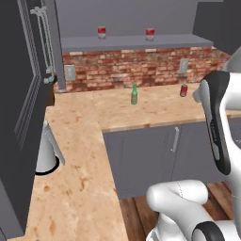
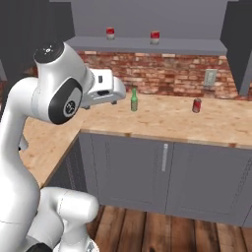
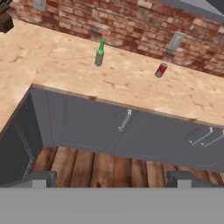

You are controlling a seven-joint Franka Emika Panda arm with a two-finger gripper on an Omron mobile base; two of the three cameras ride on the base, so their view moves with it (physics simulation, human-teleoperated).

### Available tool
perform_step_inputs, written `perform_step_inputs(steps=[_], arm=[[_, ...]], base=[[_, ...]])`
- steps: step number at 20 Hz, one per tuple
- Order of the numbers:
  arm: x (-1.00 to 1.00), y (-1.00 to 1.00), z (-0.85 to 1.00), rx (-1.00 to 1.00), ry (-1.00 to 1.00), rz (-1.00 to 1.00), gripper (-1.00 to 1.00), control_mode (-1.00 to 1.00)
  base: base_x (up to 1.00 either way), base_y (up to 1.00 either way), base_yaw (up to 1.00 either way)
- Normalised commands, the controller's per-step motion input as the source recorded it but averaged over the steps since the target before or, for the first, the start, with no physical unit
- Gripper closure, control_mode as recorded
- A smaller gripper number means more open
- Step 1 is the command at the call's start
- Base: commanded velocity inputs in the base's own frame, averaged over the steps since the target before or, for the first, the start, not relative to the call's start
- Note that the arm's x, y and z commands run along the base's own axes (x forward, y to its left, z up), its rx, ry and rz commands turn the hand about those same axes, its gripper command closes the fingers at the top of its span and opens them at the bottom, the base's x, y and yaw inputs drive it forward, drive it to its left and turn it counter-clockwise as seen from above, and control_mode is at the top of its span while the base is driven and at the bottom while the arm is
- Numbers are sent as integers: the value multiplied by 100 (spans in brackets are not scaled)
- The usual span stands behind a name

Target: Pick the canned food and jam from the counter and place them in the cabinets closest to them.

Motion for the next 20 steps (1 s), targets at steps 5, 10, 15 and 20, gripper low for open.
perform_step_inputs(steps=[5, 10, 15, 20], arm=[[0, 0, 0, 0, 0, 0, -100, 100], [0, 0, 0, 0, 0, 0, -100, 100], [0, 0, 0, 0, 0, 0, -100, 100], [0, 0, 0, 0, 0, 0, -100, 100]], base=[[0, -10, 0], [0, -51, 0], [-1, -61, -1], [-1, -63, -2]])
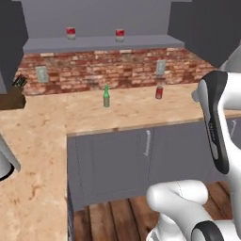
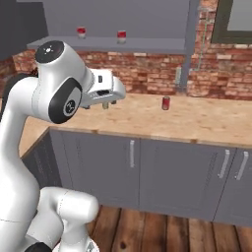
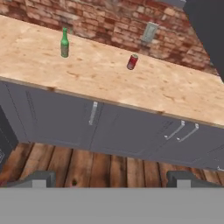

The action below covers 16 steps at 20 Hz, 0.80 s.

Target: Pick the canned food and jam from the counter and place them in the cabinets closest to them.

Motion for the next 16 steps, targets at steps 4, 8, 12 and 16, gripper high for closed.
perform_step_inputs(steps=[4, 8, 12, 16], arm=[[0, 0, 0, 0, 0, 0, -100, 100], [0, 0, 0, 0, 0, 0, -100, 100], [0, 0, 0, 0, 0, 0, -100, 100], [0, 0, 0, 0, 0, 0, -100, 100]], base=[[-1, -64, -2], [-2, -66, -3], [-1, -65, -4], [0, -66, -4]])
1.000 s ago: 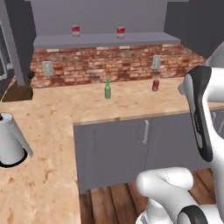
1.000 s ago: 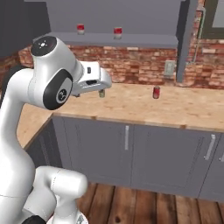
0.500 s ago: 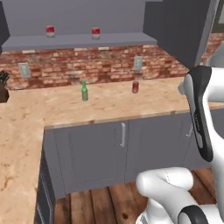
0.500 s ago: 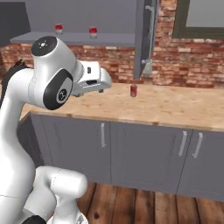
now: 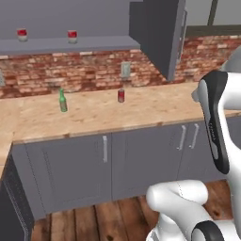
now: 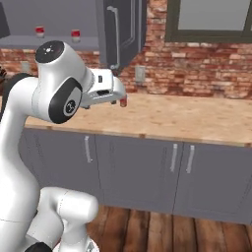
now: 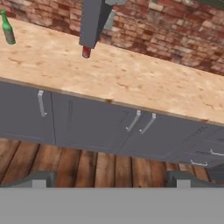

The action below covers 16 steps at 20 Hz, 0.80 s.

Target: Pick the canned food and jam from the counter and place them in the cabinets closest to them.

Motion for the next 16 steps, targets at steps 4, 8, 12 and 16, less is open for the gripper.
perform_step_inputs(steps=[4, 8, 12, 16], arm=[[0, 0, 0, 0, 0, 0, -100, 100], [0, 0, 0, 0, 0, 0, -100, 100], [0, 0, 0, 0, 0, 0, -100, 100], [0, 0, 0, 0, 0, 0, -100, 100]], base=[[0, -67, -4], [0, -64, -2], [0, -67, -2], [0, -68, -2]])
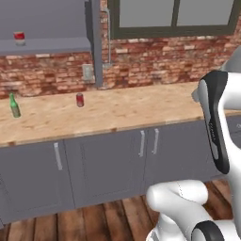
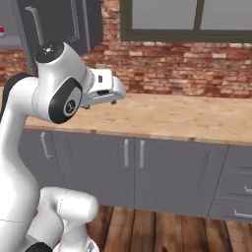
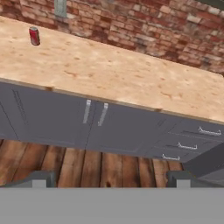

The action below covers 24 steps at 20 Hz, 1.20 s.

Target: Pick the canned food and jam from the counter and place them in the cabinets closest to them.

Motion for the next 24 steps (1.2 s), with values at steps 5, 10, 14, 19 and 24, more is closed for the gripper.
perform_step_inputs(steps=[5, 10, 14, 19, 24], arm=[[0, 0, 0, 0, 0, 0, -100, 100], [0, 0, 0, 0, 0, 0, -100, 100], [0, 0, 0, 0, 0, 0, -100, 100], [0, 0, 0, 0, 0, 0, -100, 100], [0, 0, 0, 0, 0, 0, -100, 100]], base=[[0, -65, -2], [1, -60, -1], [0, -58, -1], [0, -59, -1], [0, -64, -1]])
